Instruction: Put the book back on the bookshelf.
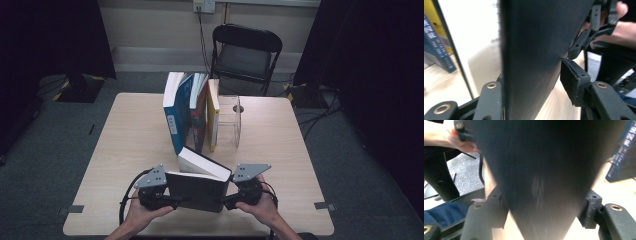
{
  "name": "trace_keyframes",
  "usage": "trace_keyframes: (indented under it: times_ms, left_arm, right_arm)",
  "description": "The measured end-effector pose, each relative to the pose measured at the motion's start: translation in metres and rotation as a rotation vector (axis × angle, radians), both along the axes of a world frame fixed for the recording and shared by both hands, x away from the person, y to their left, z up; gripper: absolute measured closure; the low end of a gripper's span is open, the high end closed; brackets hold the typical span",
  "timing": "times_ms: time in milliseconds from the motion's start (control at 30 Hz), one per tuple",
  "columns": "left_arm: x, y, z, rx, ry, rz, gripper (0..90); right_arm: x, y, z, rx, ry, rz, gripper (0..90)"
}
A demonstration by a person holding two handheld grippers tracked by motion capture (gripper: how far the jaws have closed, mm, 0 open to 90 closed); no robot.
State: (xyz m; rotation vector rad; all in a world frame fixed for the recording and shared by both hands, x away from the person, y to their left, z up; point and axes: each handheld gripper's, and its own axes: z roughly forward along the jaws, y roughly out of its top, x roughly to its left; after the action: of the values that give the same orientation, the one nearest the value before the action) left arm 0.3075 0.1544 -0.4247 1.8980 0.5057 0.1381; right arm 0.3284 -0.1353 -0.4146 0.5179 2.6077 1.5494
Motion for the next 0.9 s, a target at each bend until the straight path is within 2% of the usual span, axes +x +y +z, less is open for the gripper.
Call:
trace_keyframes:
  times_ms: [133,267,333,367,400,433,467,500,533,567,633,767,800,833,867,900]
  left_arm:
    - [0.001,0.001,-0.002,-0.005,0.015,0.003,48.3]
    - [0.001,0.005,-0.006,0.024,0.034,0.033,44.4]
    - [0.001,0.009,-0.012,0.071,0.013,0.018,48.7]
    - [0.001,0.009,-0.012,0.071,0.013,0.018,48.3]
    - [0.002,0.009,-0.015,0.071,0.036,0.024,48.3]
    - [0.004,0.010,-0.017,0.078,0.053,0.028,46.0]
    - [0.005,0.009,-0.021,0.094,0.063,0.053,41.9]
    - [0.005,0.009,-0.021,0.094,0.063,0.053,42.1]
    - [0.007,0.009,-0.024,0.118,0.068,0.078,41.4]
    - [0.008,0.011,-0.024,0.115,0.068,0.076,41.2]
    - [0.010,0.012,-0.024,0.104,0.088,0.061,41.2]
    - [0.011,0.013,-0.024,0.111,0.083,0.043,39.7]
    - [0.011,0.014,-0.023,0.114,0.100,0.044,38.2]
    - [0.011,0.014,-0.023,0.114,0.100,0.044,34.2]
    - [0.009,0.014,-0.023,0.124,0.100,0.064,34.2]
    - [0.010,0.015,-0.023,0.138,0.101,0.073,28.8]
  right_arm:
    - [0.001,0.006,0.005,0.010,-0.012,0.002,35.0]
    - [0.003,0.008,0.014,0.037,-0.021,0.006,33.2]
    - [0.003,0.010,0.016,0.051,-0.021,-0.002,32.4]
    - [0.003,0.011,0.015,0.054,-0.022,-0.010,32.4]
    - [0.003,0.011,0.015,0.054,-0.022,-0.010,32.4]
    - [0.001,0.013,0.012,0.042,-0.032,-0.016,32.5]
    - [-0.002,0.014,0.011,0.035,-0.044,-0.036,34.0]
    - [-0.002,0.014,0.011,0.035,-0.044,-0.036,34.0]
    - [-0.005,0.016,0.011,0.026,-0.071,-0.058,42.1]
    - [-0.006,0.016,0.011,0.017,-0.084,-0.065,47.1]
    - [-0.009,0.016,0.013,0.001,-0.102,-0.073,48.0]
    - [-0.011,0.016,0.015,-0.011,-0.112,-0.081,49.2]
    - [-0.011,0.014,0.017,-0.023,-0.111,-0.081,49.9]
    - [-0.011,0.014,0.017,-0.023,-0.111,-0.081,49.9]
    - [-0.011,0.014,0.017,-0.025,-0.112,-0.082,51.3]
    - [-0.011,0.012,0.017,-0.026,-0.113,-0.084,51.9]
